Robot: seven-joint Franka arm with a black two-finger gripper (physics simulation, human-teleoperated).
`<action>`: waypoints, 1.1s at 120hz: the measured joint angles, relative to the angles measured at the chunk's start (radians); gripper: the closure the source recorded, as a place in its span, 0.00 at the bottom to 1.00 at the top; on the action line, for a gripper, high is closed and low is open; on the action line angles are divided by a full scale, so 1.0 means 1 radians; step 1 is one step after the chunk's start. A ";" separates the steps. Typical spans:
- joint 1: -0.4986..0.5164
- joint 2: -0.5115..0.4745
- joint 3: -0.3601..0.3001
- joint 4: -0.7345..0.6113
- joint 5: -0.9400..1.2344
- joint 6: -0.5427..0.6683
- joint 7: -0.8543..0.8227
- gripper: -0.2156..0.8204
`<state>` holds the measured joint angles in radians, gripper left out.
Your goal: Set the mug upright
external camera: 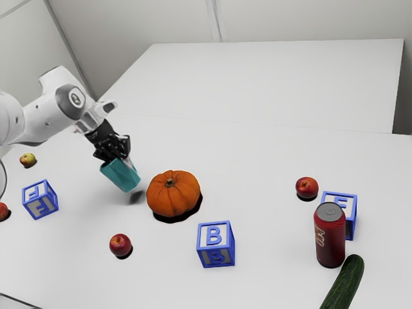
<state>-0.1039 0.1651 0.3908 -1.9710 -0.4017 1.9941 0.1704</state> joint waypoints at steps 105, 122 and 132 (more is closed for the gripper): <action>-0.132 -0.018 0.024 -0.072 0.345 0.082 -0.821 0.95; -0.133 -0.016 0.029 -0.071 0.360 0.115 -0.898 0.95; -0.133 -0.005 0.032 -0.071 0.357 0.140 -0.934 0.95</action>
<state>-0.2371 0.1601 0.4225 -2.0424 -0.0448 2.1339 -0.7637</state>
